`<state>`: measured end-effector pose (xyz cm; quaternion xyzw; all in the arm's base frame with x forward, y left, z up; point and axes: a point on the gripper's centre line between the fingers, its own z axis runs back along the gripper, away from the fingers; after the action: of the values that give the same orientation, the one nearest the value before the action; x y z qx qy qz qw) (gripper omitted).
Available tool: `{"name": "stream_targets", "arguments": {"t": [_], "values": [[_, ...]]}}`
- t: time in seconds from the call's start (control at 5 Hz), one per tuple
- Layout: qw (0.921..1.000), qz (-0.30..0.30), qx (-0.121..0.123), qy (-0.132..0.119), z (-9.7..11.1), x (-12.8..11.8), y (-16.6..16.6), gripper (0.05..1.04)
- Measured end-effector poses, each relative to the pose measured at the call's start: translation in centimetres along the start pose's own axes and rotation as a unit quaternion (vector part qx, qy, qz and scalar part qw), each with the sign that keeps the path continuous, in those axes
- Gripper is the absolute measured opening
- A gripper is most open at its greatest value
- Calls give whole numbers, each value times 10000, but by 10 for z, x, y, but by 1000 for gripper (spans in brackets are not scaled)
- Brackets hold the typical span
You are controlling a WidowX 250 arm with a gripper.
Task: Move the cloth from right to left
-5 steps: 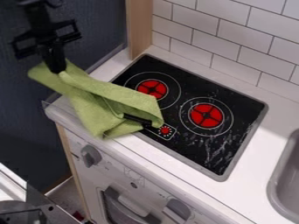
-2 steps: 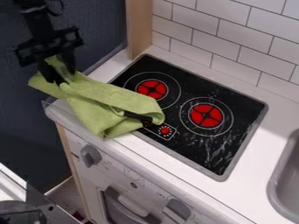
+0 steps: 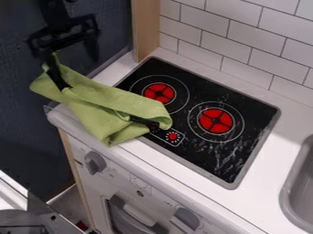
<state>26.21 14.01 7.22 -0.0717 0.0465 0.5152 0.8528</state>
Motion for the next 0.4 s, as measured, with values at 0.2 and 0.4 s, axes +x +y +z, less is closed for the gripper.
{"name": "stream_targets", "arguments": {"t": [0.2, 0.4], "values": [[9989, -352, 214, -225, 14, -12, -36, 1001], [9959, -820, 175, -344, 14, -31, -73, 1000]]}}
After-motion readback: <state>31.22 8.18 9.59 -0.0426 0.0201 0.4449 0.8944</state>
